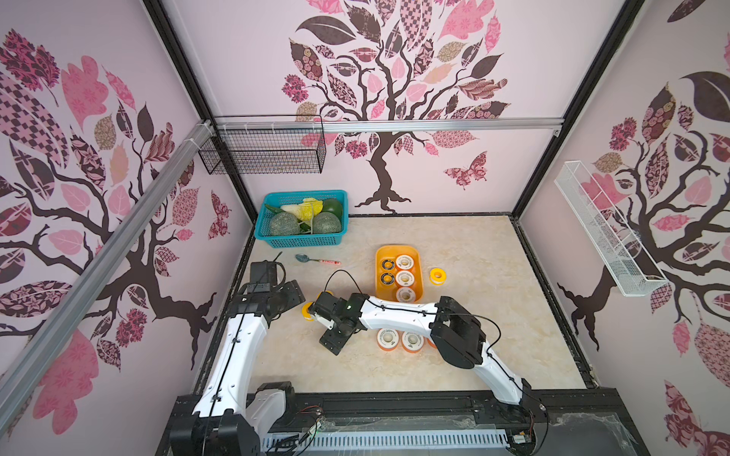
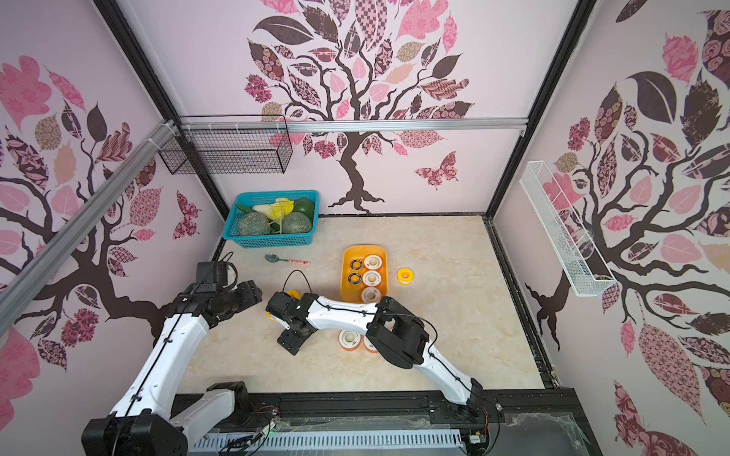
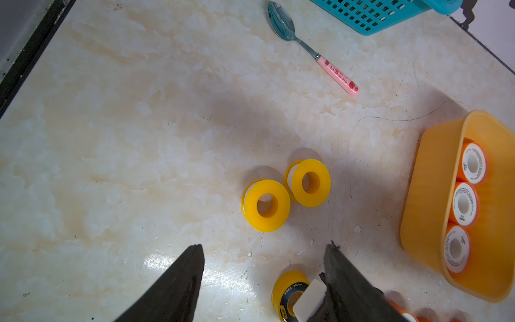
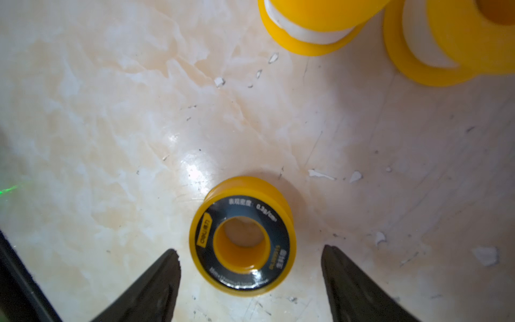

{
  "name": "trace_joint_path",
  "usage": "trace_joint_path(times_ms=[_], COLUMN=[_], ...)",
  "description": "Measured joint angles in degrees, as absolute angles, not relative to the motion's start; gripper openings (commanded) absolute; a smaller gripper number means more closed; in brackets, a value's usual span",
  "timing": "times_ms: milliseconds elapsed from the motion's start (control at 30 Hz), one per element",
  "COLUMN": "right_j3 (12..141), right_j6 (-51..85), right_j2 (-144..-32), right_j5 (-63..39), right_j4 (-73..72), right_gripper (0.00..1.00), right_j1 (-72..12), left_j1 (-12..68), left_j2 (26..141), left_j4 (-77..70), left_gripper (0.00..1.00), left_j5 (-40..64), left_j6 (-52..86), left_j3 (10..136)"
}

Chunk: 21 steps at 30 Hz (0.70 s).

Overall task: Put the sealing tape into the storage box
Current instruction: Pick up the sealing tape at the center of the board.

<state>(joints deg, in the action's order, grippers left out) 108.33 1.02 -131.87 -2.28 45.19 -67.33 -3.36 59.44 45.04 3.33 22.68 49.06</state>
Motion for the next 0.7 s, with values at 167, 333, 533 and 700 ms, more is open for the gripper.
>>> trace_joint_path(times_ms=[167, 333, 533, 700], right_j3=[110.45, 111.24, 110.93, 107.46], right_j6=[1.48, 2.04, 2.76, 3.9], right_j2=[-133.49, -134.41, -134.32, -132.27], right_j5=[-2.0, -1.37, -0.4, -0.62], right_j4=[45.67, 46.26, 45.8, 43.97], right_gripper=[0.77, 0.71, 0.66, 0.61], right_j1=[-67.4, -67.4, -67.29, -66.41], left_j1=[-3.38, -3.4, -3.4, -3.4], left_j2=[59.44, 59.44, 59.44, 59.44], left_j4=[45.04, 45.04, 45.01, 44.95], left_gripper=[0.73, 0.73, 0.73, 0.73], left_j5=[3.46, 3.97, 4.34, 4.82], left_j6=[22.65, 22.65, 22.65, 22.63], left_j3=[49.06, 49.06, 49.06, 49.06])
